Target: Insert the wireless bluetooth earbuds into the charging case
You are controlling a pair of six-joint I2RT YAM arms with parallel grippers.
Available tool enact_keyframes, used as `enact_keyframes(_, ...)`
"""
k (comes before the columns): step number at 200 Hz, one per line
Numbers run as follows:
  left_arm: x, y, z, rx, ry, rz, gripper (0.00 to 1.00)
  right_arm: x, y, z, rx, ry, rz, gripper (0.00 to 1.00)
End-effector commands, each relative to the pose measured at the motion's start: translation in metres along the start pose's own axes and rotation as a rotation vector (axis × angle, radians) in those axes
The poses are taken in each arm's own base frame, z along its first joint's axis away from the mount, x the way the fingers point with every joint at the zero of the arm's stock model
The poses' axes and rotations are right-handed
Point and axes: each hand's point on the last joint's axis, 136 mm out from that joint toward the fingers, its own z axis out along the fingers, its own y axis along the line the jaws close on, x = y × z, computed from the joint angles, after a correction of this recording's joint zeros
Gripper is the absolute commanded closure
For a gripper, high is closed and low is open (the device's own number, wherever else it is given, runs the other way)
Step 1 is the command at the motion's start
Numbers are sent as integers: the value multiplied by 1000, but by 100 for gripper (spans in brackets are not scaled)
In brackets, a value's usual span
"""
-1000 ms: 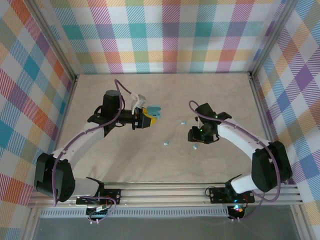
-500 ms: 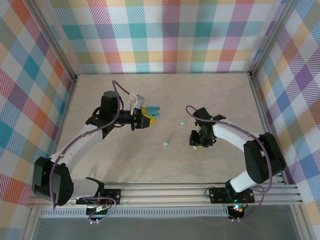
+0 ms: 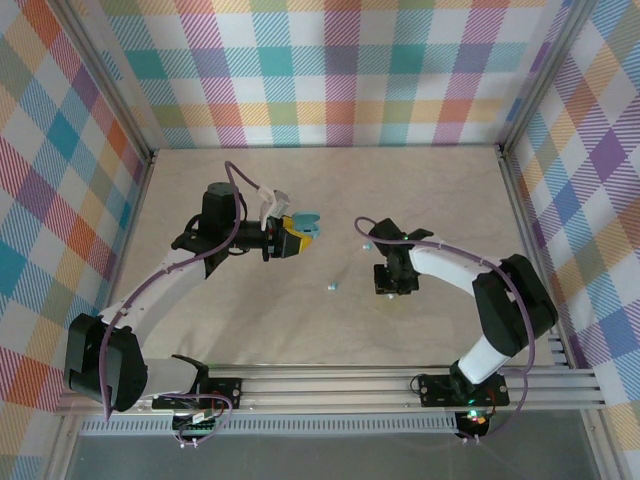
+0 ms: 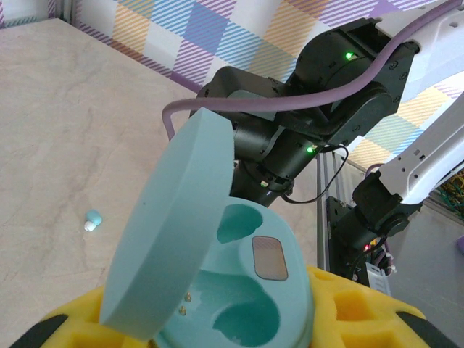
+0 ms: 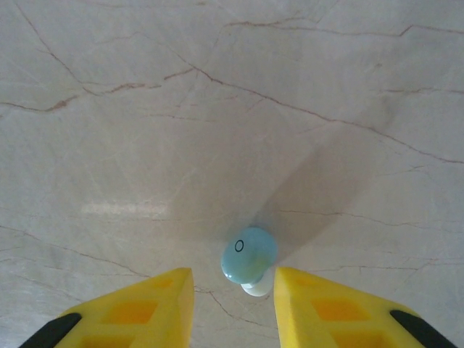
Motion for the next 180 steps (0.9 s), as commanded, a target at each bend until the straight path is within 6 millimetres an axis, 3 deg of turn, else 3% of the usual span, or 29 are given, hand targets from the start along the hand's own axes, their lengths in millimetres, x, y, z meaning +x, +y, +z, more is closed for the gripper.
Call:
enact_keyframes(1,-7,-4,-5,5,-30,43,100,3,-3,2,47,20,10,65)
enact_keyframes(109,-8,-8,-7,13,-33,52,100,-4,-4,16,123,45,-46,70)
enact_keyframes(159,-7,-7,-6,16,-29,46,100,-2,-4,8,122,48,-67,78)
enact_keyframes(180,-7,-7,-6,16,-31,48,100,-1,6,1,56,36,-85,80)
